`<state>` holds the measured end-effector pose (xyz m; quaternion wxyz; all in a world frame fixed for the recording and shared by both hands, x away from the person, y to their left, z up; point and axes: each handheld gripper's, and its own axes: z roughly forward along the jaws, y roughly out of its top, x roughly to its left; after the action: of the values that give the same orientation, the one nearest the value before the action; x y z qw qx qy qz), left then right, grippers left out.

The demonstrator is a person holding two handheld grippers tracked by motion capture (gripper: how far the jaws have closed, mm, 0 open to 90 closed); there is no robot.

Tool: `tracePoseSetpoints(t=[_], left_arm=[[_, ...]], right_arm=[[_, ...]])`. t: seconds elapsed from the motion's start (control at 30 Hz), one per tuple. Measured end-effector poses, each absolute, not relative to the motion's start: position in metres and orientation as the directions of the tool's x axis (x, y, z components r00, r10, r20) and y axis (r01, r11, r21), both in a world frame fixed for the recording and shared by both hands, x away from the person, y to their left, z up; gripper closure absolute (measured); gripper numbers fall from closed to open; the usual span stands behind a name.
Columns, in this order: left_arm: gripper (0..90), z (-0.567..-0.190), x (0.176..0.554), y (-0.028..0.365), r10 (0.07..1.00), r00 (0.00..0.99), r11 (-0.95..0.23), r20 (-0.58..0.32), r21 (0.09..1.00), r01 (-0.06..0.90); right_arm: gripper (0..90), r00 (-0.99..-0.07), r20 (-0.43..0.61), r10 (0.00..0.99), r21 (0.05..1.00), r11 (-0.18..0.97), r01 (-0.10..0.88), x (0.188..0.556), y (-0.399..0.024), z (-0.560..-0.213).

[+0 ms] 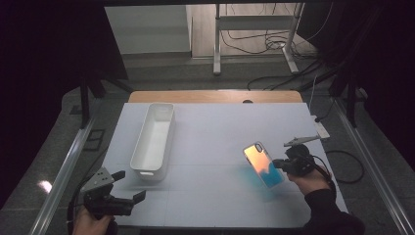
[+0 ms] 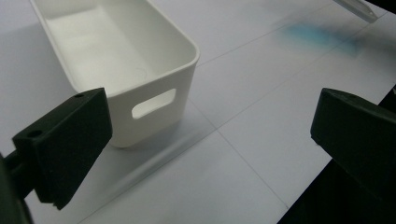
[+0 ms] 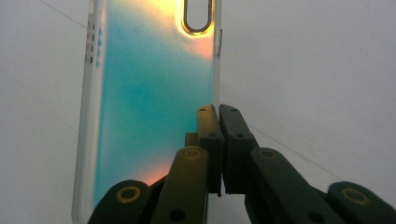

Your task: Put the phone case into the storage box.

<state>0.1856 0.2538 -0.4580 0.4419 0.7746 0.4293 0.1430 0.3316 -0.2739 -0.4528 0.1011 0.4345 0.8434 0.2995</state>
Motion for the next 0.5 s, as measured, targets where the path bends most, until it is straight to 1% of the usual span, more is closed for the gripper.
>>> tracePoseSetpoints(t=[0.3, 0.43, 0.5], left_arm=[[0.0, -0.452, 0.189, 0.243, 0.762, 0.627, -0.258, -0.160, 0.813, 0.522], [0.0, -0.448, 0.191, 0.240, 0.759, 0.631, -0.255, -0.158, 0.820, 0.512], [0.0, -0.444, 0.194, 0.238, 0.752, 0.636, -0.244, -0.171, 0.825, 0.510]], right_arm=[[87.7, -0.604, 0.092, 0.792, 0.623, 0.427, 0.655, 0.330, -0.271, -0.446], [87.7, -0.610, 0.091, 0.787, 0.639, 0.423, 0.642, 0.330, -0.270, -0.442], [87.7, -0.612, 0.091, 0.786, 0.652, 0.418, 0.633, 0.328, -0.268, -0.438]])
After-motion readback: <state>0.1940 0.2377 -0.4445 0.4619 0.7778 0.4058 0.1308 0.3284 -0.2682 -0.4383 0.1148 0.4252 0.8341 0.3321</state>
